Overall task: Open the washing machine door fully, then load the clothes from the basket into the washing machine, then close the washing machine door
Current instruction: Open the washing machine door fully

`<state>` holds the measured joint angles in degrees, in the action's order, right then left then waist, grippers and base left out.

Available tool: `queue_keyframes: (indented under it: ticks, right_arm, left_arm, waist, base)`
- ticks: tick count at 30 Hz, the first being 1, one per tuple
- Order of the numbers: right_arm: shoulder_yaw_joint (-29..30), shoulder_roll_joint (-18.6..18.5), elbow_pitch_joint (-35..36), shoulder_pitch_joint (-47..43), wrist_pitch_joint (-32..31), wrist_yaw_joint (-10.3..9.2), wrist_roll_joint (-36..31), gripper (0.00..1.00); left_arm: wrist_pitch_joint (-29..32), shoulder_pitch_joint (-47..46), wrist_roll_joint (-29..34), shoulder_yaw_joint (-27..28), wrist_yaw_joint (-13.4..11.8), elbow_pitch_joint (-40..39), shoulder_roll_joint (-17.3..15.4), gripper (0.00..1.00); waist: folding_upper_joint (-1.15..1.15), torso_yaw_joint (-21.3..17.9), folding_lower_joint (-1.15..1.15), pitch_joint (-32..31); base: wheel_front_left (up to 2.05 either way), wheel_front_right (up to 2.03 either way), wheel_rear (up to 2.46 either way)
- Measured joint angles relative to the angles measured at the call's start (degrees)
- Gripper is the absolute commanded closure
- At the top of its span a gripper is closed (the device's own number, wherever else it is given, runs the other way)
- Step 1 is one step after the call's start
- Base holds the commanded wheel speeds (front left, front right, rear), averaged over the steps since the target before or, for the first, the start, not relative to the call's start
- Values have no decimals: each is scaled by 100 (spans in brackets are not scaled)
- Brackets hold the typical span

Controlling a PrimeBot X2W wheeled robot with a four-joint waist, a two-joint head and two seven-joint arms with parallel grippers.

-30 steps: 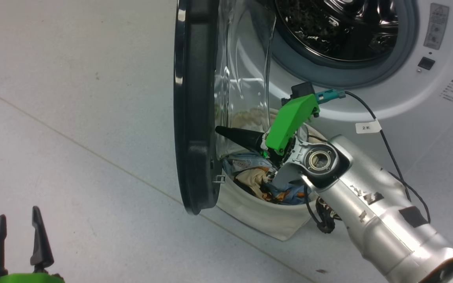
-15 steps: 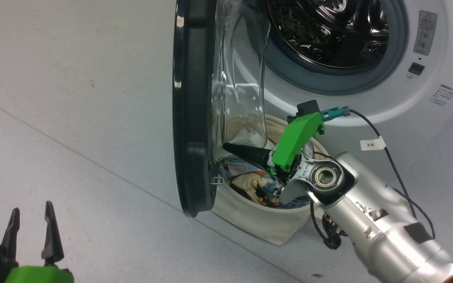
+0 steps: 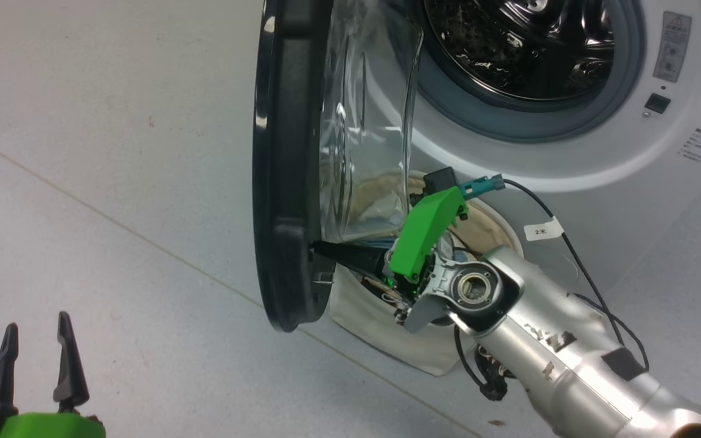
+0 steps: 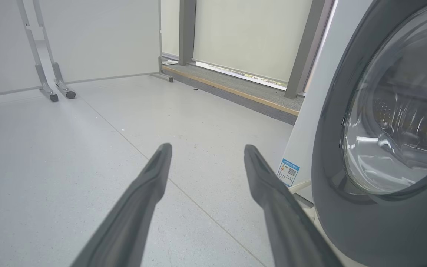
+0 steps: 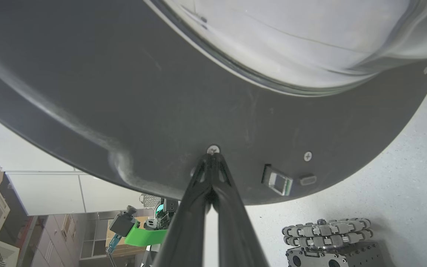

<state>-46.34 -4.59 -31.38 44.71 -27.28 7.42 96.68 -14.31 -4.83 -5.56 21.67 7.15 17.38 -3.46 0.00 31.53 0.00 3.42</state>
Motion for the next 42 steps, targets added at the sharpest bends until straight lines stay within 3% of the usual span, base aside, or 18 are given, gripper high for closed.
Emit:
queue_keyframes:
  ticks: [9, 19, 20, 21, 23, 29, 35, 40, 42]
  right_arm:
    - [-557, 25, 130, 310, 427, 0, 380, 100]
    - [-454, -25, 54, 297, 788, 0, 113, 100]
    - [-416, -69, 98, 284, 875, 0, 62, 95]
    - [-378, -129, 163, 255, 957, 0, 4, 76]
    - [-296, -271, 300, 118, 1152, 0, -135, 0]
    - [-169, -790, 666, -460, 2145, 0, -822, 0]
    - [-255, -1399, 542, -786, 3791, 1, -2407, 0]
    - [66, -1469, 385, -1322, 4141, 2, -3548, 0]
    - [598, -1471, 466, -1623, 4151, 2, -4111, 0]
  left_arm:
    - [0, -2, 0, -2, 0, 1, 11, 0]
    - [0, -13, 0, -37, 1, 13, 7, 0]
    - [0, -21, 0, -51, 1, 31, 5, 0]
    - [0, -29, 0, -69, 1, 46, 5, 0]
    - [0, -49, 1, -120, 1, 70, 1, 0]
    - [0, -69, 36, -318, 1, 216, -51, 0]
    - [0, -70, 42, -463, 1, 325, -166, 0]
    - [0, -66, 41, -452, 1, 331, -215, 0]
    - [0, -64, 38, -437, 1, 321, -215, 0]
  waist:
    - [0, -8, 1, 1]
    - [0, -56, 0, -28]
    - [0, -62, 0, -37]
    - [0, -69, 1, -51]
    - [0, -87, 0, -92]
    - [0, -170, 0, -297]
    - [0, -267, -1, -528]
    - [0, -463, -1, -581]
    - [0, -551, -1, -588]
  base:
    - [0, 0, 0]
    - [0, 0, 0]
    - [0, 0, 0]
    - [0, 0, 0]
    - [0, 0, 0]
    - [0, 0, 0]
    - [0, 0, 0]
    - [0, 0, 0]
    - [0, 0, 0]
